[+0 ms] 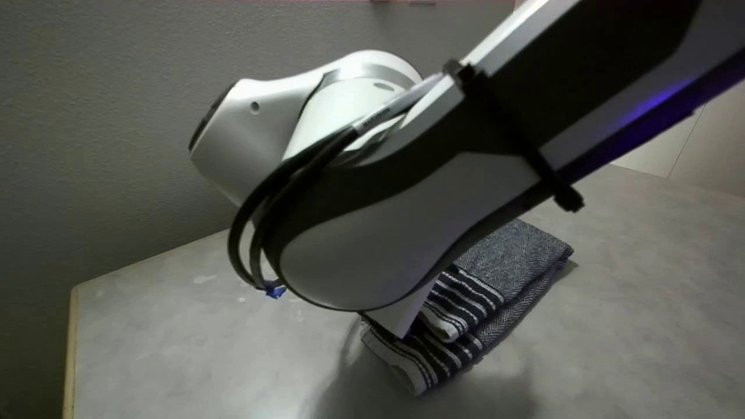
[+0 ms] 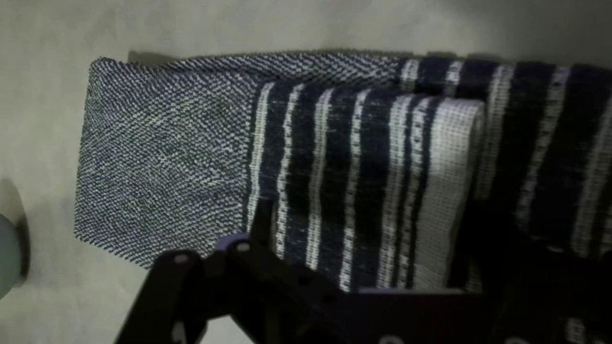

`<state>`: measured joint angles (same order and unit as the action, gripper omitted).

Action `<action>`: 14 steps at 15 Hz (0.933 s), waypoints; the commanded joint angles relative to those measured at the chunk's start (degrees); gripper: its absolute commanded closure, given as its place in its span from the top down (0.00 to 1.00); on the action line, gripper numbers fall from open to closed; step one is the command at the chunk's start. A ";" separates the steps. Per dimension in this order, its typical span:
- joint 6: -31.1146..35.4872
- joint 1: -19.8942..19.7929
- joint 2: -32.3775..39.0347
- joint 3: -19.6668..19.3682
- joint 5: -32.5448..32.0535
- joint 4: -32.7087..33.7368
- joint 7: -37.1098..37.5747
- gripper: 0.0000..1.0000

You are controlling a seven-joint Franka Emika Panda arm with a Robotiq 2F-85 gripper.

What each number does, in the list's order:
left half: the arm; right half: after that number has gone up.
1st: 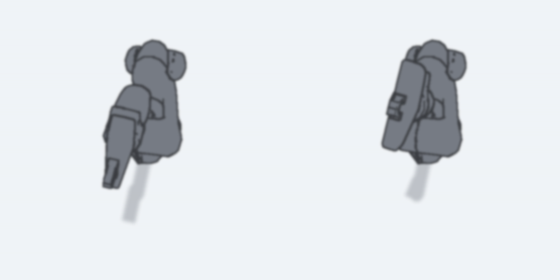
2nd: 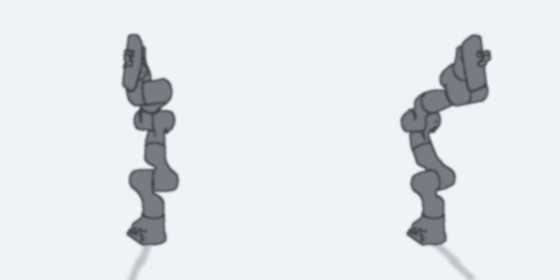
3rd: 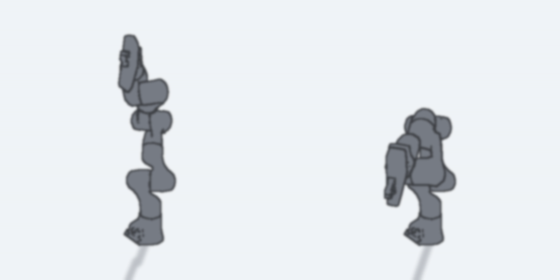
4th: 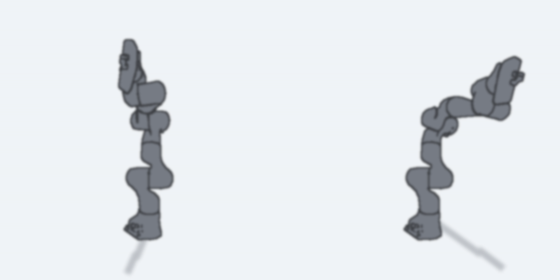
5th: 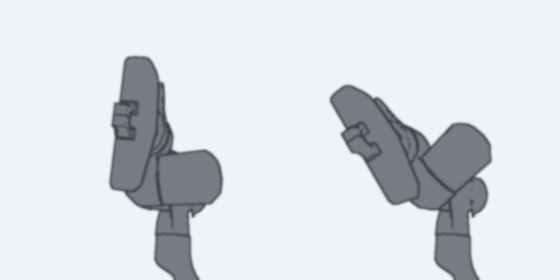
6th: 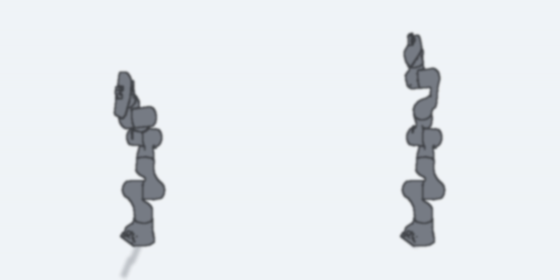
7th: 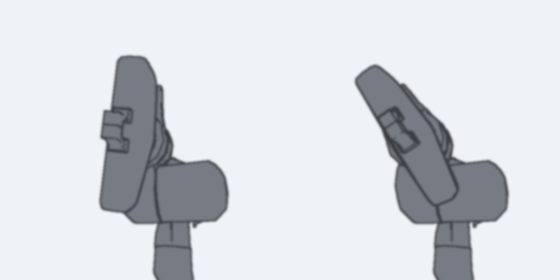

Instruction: Unfold the towel

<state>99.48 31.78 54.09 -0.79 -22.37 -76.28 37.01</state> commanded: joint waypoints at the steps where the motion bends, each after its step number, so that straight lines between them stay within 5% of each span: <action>1: 0.80 0.37 0.85 -0.75 -1.83 0.50 1.30 1.00; 14: -2.45 0.00 0.11 -1.35 -1.81 1.03 0.97 1.00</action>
<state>98.57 31.80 54.28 -1.79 -23.30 -75.35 37.52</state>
